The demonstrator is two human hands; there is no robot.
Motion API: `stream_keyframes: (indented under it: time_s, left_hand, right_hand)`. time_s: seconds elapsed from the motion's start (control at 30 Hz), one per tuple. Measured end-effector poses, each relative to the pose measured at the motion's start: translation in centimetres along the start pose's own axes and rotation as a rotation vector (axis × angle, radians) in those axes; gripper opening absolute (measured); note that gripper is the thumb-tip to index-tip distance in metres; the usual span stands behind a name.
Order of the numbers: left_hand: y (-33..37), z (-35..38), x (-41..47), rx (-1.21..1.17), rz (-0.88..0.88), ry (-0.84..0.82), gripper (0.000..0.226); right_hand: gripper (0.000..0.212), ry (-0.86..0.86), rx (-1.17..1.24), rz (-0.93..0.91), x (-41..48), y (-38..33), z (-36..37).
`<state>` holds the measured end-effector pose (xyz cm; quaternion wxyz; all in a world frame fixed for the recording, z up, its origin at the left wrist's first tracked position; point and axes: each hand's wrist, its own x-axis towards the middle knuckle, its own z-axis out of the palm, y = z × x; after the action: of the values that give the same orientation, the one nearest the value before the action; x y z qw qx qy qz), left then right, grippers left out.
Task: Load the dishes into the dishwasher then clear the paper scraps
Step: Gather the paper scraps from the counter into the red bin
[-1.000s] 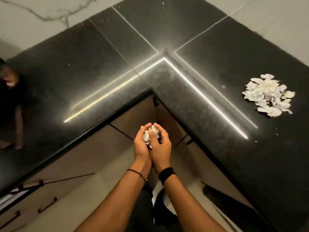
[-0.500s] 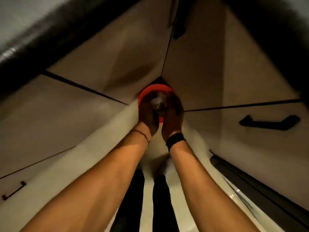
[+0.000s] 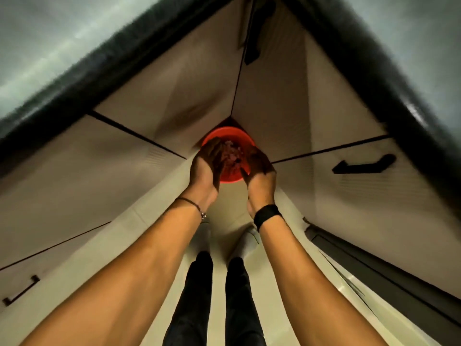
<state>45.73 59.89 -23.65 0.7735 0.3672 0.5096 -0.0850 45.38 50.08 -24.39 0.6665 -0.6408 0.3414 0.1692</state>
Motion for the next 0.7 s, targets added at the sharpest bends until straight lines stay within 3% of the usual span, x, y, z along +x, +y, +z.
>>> stream_keyframes:
  time_s: [0.1,0.2,0.4,0.7]
  left_hand:
    - [1.9,0.8,-6.0,0.097,0.100,0.016,0.033]
    - [4.1,2.0,-13.5,0.183,0.172,-0.083,0.033]
    - [7.1,4.6,-26.2,0.276,0.354,-0.262,0.032]
    - [6.3,12.5,-33.5,0.336,0.509,-0.479,0.032]
  right_hand:
    - [0.015,-0.005,-0.087,-0.036,-4.7,-3.9,-1.7]
    - [0.018,-0.109,-0.023,-0.100,-10.4,-9.1,-3.6]
    - [0.026,-0.151,0.045,-0.339,-19.9,-17.7,-8.2]
    - [0.028,-0.090,0.232,-0.546,-22.0,-24.4,-15.8]
